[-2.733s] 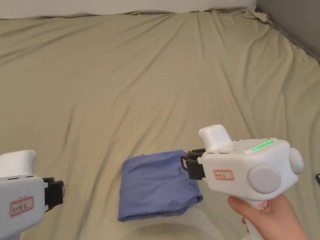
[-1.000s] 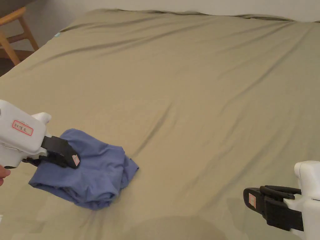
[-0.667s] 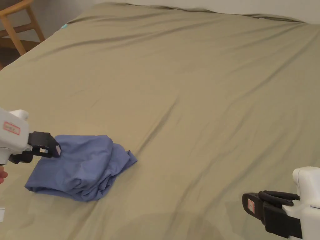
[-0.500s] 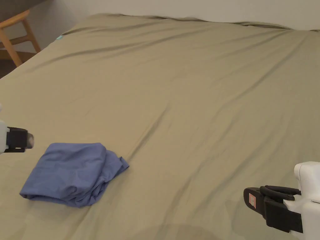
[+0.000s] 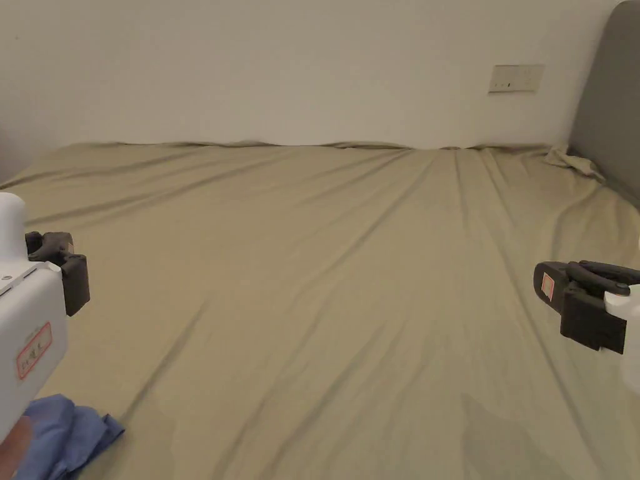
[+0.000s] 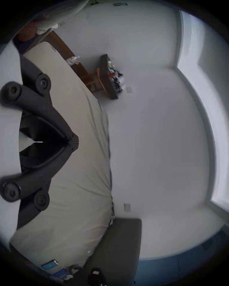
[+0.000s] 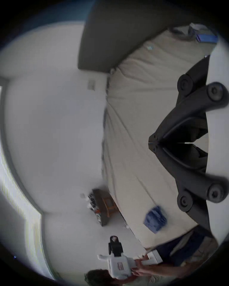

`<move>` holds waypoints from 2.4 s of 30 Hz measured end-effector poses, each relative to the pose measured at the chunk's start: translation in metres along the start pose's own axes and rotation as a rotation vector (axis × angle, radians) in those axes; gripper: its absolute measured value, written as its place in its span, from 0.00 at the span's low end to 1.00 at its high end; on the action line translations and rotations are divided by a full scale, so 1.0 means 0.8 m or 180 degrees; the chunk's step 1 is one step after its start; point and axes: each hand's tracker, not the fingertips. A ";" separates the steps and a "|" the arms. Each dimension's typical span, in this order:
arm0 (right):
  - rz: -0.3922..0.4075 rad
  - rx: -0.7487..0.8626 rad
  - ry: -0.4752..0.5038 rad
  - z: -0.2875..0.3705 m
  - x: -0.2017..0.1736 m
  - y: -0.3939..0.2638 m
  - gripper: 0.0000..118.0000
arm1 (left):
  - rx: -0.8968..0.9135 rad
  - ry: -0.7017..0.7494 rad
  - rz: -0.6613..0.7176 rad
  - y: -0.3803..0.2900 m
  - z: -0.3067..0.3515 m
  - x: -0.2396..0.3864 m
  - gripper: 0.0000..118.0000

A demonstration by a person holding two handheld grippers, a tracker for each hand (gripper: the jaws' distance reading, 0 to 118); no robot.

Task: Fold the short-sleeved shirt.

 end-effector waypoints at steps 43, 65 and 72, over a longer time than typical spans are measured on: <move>0.0066 0.0678 -0.0753 0.020 0.051 0.048 1.00 | 0.0292 -0.0262 0.0241 0.073 0.014 0.058 0.96; 0.0060 0.0718 -0.0721 0.018 0.041 0.051 1.00 | 0.0323 -0.0153 0.0316 0.068 0.017 0.038 0.96; 0.0159 0.0695 -0.0687 0.018 0.032 0.052 1.00 | 0.0292 -0.0165 0.0284 0.062 0.017 0.039 0.96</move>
